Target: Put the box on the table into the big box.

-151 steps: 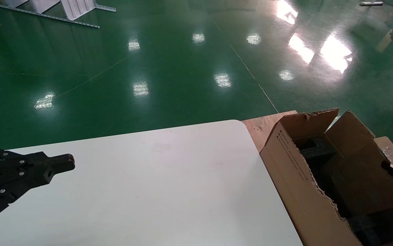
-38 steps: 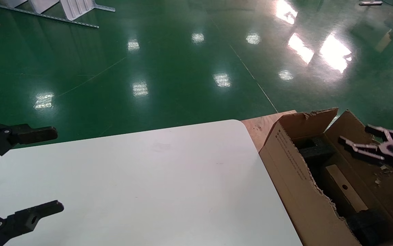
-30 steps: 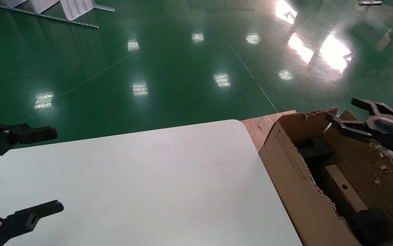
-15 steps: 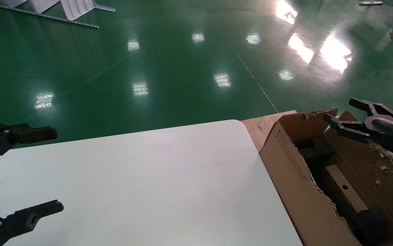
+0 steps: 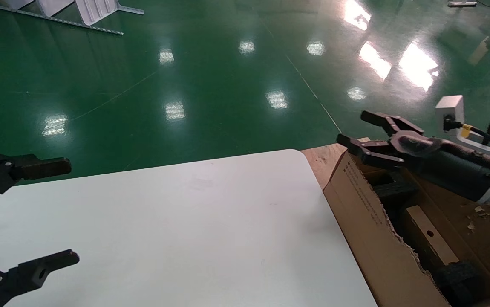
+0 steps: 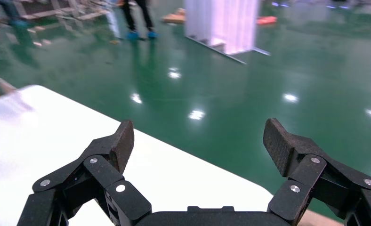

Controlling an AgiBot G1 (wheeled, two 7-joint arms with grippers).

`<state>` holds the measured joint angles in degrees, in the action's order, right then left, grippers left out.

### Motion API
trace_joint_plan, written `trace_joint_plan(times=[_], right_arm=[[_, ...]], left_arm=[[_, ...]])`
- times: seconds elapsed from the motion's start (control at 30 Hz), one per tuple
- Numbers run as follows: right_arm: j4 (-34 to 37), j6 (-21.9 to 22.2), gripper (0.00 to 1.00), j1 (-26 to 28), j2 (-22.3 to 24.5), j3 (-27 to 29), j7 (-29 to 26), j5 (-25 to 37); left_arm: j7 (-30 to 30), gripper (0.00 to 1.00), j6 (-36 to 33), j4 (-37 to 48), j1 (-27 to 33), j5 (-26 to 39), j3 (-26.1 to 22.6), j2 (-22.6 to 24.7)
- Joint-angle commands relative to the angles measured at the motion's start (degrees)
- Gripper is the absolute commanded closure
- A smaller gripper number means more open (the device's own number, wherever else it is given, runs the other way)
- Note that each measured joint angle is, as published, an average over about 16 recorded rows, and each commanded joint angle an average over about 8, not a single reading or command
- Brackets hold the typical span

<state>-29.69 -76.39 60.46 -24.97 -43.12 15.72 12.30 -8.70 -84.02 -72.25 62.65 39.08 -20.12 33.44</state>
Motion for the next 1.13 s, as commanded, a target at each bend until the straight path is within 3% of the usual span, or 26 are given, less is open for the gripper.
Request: trace_joint_plan(times=[0.03, 1.13], right_arm=[[-2.01, -0.43, 0.0, 0.05, -0.46, 1.24, -1.21, 1.36], [-33.92, -7.19, 0.0, 0.85, -7.77, 20.94, -20.46, 22.84]], left_arm=[[0.0, 0.0, 0.0, 0.0, 0.0, 0.0, 0.0, 0.0], [0.01, 0.0, 0.01, 0.0, 0.01, -0.01, -0.02, -0.01]])
